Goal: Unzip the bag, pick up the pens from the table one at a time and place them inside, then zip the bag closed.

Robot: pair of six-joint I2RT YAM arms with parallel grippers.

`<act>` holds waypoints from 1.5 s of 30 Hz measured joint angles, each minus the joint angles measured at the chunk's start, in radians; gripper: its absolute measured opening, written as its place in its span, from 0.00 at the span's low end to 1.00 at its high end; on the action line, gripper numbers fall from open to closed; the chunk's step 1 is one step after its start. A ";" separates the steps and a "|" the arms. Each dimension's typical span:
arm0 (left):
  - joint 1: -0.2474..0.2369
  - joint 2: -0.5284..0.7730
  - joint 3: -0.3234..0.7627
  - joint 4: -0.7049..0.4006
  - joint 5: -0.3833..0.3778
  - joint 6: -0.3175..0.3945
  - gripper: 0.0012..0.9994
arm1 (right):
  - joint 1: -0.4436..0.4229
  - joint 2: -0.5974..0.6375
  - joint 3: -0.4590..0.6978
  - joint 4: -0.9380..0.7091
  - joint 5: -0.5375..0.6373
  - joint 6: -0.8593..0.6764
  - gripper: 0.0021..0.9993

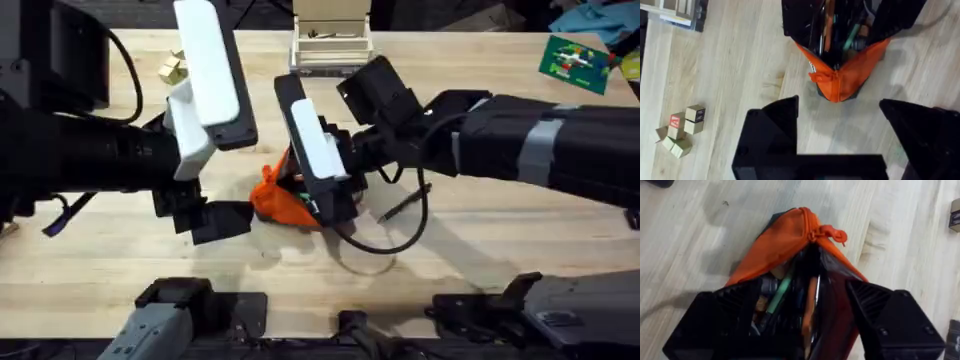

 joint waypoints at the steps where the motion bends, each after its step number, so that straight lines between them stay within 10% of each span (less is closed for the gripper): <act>1: 0.000 0.000 0.000 0.000 0.000 0.000 0.99 | 0.000 0.000 0.000 0.000 0.000 0.000 1.00; 12: 0.000 0.000 0.000 0.000 0.000 0.000 0.99 | -0.010 -0.039 0.000 -0.003 0.000 0.055 1.00; 32: 0.000 0.000 0.000 0.000 0.000 0.000 0.99 | -0.195 -0.498 0.000 -0.145 0.002 0.488 1.00; 45: 0.000 0.000 0.000 0.000 0.000 0.000 0.99 | -0.197 -0.753 0.000 -0.447 0.255 0.712 1.00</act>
